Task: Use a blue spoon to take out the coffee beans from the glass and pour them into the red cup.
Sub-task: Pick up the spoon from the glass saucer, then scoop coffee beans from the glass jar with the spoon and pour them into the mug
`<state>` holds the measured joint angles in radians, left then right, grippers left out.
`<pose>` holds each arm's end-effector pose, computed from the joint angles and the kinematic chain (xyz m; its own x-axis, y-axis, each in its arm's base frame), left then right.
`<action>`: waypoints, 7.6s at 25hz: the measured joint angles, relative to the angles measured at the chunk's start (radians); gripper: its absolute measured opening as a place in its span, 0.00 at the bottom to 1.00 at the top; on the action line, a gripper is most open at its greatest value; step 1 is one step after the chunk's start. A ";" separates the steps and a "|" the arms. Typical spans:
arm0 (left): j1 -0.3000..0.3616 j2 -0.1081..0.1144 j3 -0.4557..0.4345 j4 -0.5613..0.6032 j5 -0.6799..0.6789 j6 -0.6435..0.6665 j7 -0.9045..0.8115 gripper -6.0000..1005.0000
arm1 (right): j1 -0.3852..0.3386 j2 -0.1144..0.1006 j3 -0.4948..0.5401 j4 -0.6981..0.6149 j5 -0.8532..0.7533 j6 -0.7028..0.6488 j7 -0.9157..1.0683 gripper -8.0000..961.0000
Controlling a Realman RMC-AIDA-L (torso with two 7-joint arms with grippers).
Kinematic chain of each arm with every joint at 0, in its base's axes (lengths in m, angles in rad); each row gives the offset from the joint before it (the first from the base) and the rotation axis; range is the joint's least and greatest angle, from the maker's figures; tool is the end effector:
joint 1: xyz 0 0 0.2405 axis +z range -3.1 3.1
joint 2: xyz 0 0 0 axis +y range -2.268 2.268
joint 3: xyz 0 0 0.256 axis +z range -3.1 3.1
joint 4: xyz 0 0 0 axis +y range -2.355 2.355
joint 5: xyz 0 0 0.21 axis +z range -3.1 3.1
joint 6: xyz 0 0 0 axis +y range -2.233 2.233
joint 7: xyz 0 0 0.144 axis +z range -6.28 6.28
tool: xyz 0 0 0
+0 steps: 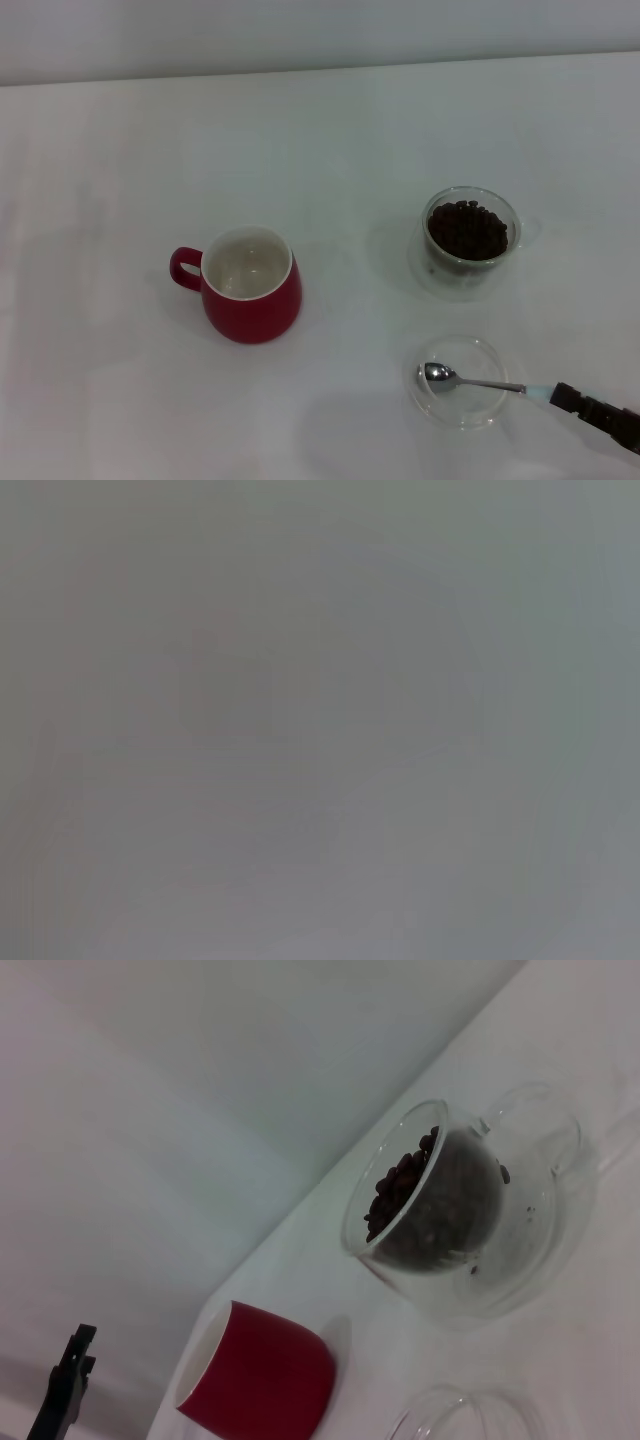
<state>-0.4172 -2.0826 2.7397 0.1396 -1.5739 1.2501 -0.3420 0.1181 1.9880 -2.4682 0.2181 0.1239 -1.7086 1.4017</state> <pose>-0.3586 0.3115 0.0097 0.4659 -0.1043 0.8786 0.8840 0.0976 -0.4572 0.3940 0.1216 -0.0102 -0.0196 -0.7040 -0.7099 -0.9559 -0.1950 0.2197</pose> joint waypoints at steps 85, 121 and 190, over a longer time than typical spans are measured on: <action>-0.002 0.001 0.000 0.009 -0.002 -0.012 0.000 0.78 | 0.368 -0.102 -0.063 0.236 0.275 -0.208 -0.209 0.16; -0.006 -0.001 0.000 0.023 0.003 -0.008 -0.011 0.78 | 0.392 -0.080 -0.203 0.232 0.269 -0.084 -0.234 0.16; -0.018 0.004 0.000 0.006 -0.001 -0.029 -0.009 0.77 | 0.424 -0.079 -0.263 0.236 0.275 0.040 0.377 0.16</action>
<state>-0.4353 -2.0785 2.7396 0.1459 -1.5754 1.2215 -0.3513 0.5420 1.9094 -2.7309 0.4542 0.3990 -1.6685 1.7790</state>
